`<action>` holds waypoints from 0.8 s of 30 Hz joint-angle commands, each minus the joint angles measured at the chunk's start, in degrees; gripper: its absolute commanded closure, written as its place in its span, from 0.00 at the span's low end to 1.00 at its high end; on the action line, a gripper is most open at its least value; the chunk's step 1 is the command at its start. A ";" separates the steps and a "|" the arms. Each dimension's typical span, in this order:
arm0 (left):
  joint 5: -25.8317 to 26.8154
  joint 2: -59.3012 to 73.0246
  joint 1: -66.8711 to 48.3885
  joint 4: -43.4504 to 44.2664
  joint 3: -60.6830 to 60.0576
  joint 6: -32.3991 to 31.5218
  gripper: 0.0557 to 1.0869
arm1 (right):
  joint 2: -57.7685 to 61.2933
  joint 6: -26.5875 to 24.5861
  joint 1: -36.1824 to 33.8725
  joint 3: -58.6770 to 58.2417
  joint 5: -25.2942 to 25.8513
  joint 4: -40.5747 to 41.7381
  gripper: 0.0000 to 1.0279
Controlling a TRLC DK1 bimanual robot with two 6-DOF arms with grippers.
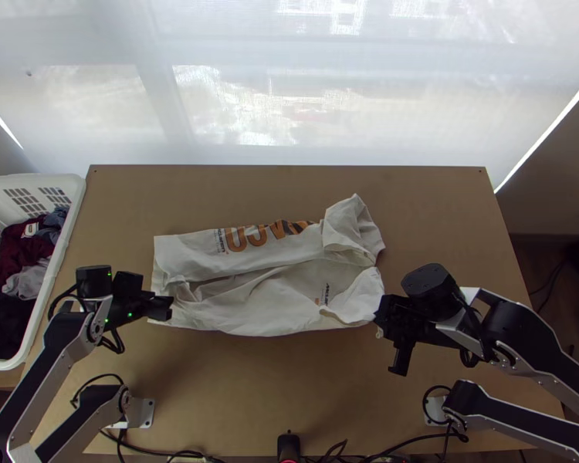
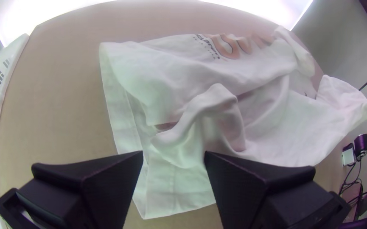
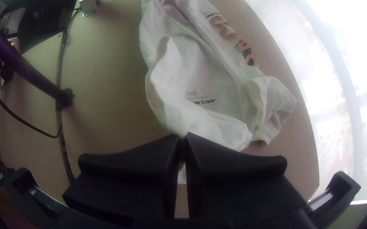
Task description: Fold the t-shirt
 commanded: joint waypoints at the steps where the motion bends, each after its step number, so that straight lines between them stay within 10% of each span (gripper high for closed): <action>1: 2.89 1.07 4.16 -3.08 3.68 0.90 0.30 | 0.02 0.02 0.08 -0.07 -0.04 -0.04 0.97; 24: 6.15 9.42 4.69 -11.61 7.29 9.86 0.30 | 2.04 -0.60 0.61 0.46 -0.04 0.67 0.97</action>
